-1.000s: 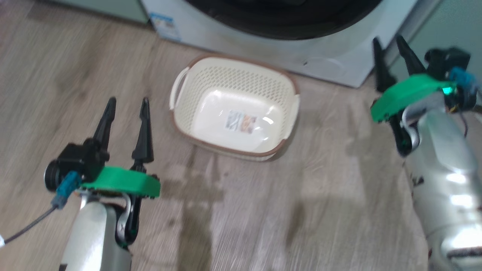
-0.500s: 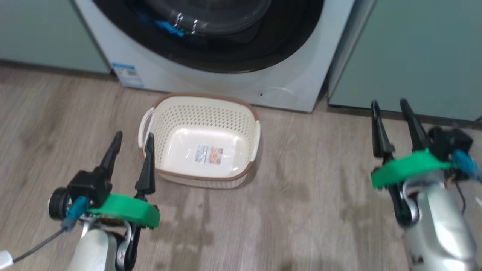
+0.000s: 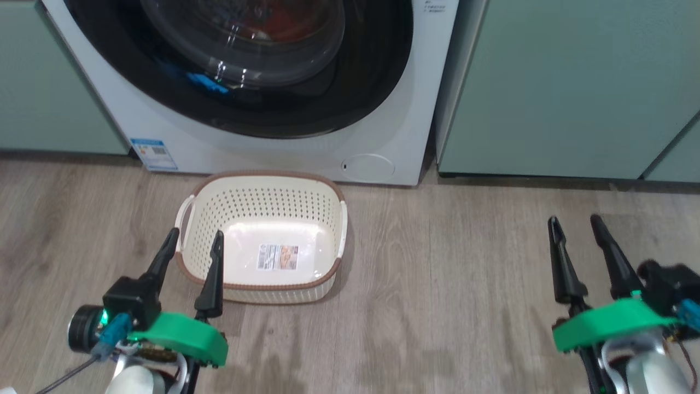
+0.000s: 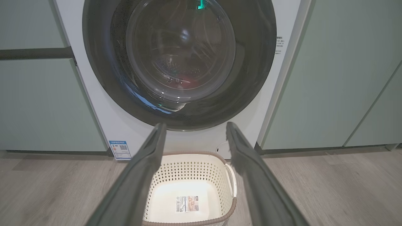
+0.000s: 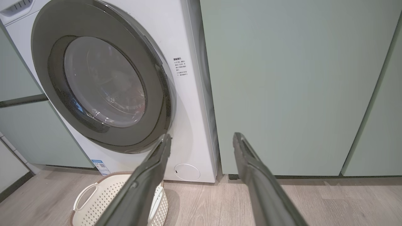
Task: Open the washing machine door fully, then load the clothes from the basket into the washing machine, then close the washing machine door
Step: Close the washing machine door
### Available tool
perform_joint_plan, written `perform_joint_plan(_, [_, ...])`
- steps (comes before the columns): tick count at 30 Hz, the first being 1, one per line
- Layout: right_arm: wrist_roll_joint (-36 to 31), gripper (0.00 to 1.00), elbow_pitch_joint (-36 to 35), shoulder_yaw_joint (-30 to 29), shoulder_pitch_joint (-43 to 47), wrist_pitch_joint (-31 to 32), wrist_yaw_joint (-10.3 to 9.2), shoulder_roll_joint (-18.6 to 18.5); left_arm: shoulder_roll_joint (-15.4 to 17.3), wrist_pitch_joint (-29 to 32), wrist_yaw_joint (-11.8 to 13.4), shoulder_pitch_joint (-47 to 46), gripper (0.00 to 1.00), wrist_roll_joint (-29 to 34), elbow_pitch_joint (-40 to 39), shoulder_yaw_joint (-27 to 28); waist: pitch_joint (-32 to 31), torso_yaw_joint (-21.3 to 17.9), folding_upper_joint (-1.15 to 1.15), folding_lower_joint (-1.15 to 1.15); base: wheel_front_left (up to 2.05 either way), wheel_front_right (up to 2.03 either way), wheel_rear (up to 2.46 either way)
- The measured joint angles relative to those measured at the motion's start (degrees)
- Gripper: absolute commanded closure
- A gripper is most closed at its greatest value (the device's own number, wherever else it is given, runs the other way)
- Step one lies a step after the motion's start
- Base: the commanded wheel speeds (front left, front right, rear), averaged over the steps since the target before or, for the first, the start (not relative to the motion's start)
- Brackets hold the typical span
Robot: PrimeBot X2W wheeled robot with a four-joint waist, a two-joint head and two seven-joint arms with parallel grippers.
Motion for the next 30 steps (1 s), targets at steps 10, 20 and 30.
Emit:
perform_joint_plan(10, [1.0, 0.00, -6.2, -0.9, 7.2, 3.1, 0.00, 0.3, 0.5, 1.1, 0.5, 3.4, 0.00, 0.0, -0.8, -1.0, -3.0, -1.8, 0.00, 0.00, 0.00, 0.00, 0.00])
perform_joint_plan(20, [1.1, 0.00, -7.1, -1.2, 8.1, 3.9, 0.00, 0.5, 0.8, 1.5, 1.5, 5.0, 0.00, 0.0, -2.1, -1.4, -4.1, -2.7, 0.00, 0.00, 0.00, 0.00, 0.00])
perform_joint_plan(30, [1.1, 0.00, -7.2, -1.4, 8.1, 4.0, 0.00, 0.5, 1.0, 2.0, 1.9, 5.4, 0.00, -0.1, -2.3, -1.8, -4.2, -2.6, 0.00, 0.00, 0.00, 0.00, 0.00])
